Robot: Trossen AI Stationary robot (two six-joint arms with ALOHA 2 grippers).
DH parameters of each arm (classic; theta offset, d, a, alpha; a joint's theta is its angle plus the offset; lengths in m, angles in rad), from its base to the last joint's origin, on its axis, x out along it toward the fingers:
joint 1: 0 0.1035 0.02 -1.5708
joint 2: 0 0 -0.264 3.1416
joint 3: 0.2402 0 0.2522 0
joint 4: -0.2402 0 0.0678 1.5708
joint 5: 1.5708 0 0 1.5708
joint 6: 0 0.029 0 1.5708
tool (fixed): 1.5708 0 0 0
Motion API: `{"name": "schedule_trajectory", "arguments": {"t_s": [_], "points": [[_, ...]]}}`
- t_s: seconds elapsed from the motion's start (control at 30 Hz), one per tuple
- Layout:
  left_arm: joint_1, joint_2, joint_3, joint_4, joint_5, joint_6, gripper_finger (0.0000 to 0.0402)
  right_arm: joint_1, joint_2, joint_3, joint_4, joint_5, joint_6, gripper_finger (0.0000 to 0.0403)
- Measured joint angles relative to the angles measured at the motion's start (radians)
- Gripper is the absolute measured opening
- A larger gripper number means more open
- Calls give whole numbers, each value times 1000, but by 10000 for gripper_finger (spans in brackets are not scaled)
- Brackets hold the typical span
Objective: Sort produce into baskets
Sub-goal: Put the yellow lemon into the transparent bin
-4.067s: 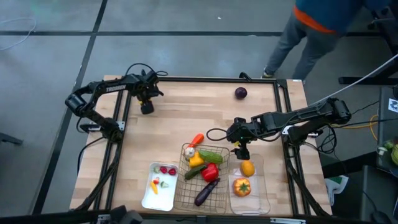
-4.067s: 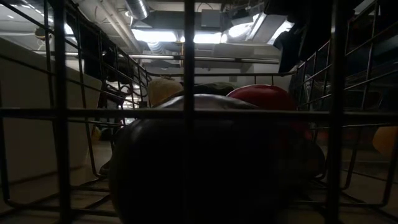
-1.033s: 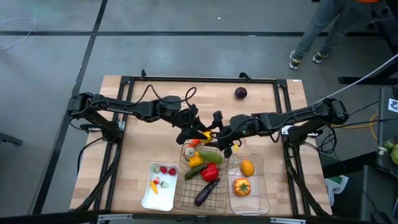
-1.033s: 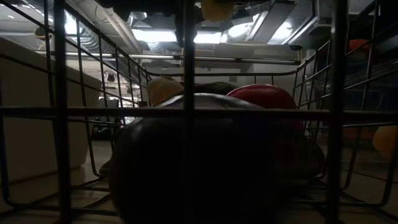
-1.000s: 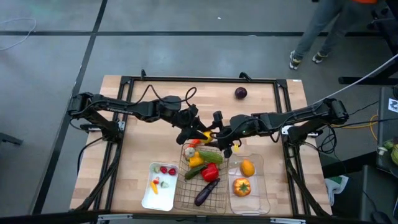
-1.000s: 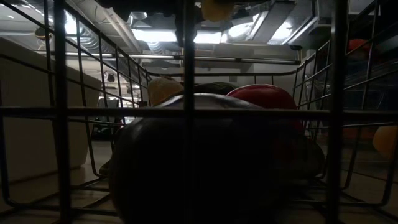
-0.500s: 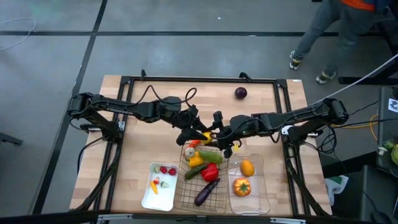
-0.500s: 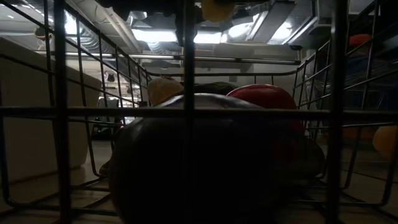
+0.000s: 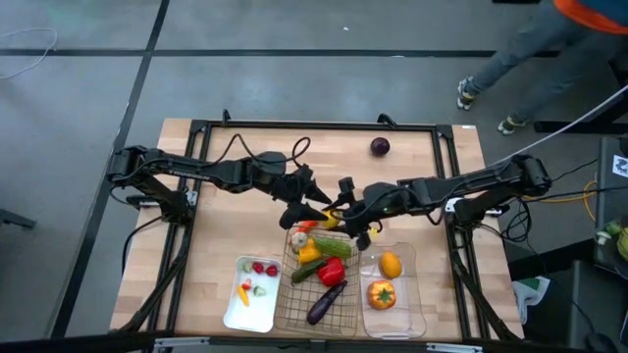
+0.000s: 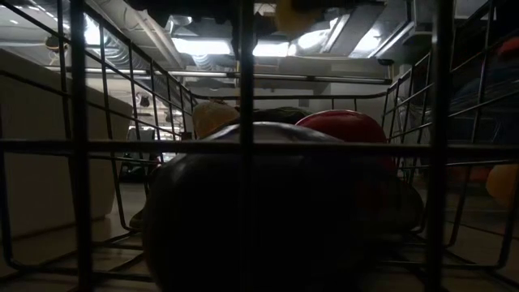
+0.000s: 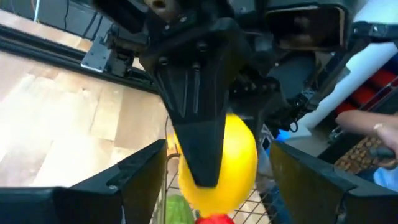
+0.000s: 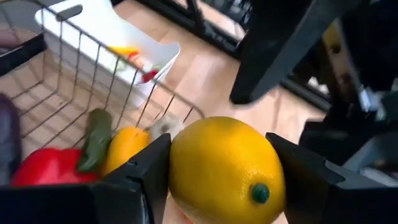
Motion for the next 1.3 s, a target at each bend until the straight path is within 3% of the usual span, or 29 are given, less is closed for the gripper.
{"name": "schedule_trajectory", "arguments": {"t_s": [0.23,0.43,0.8,1.0,1.3], "points": [[0,-1,0,-38,0,76,280,63,-71,0,-166,-7,156,227],[0,-1,0,-58,1,78,280,146,-120,0,-332,-13,397,227],[0,-1,0,-58,-3,73,280,325,-92,0,-569,-135,827,227],[0,-1,0,-58,-4,77,280,395,-18,0,-587,-75,865,227],[0,-1,0,-58,-5,75,280,399,118,0,-587,24,858,228]]}}
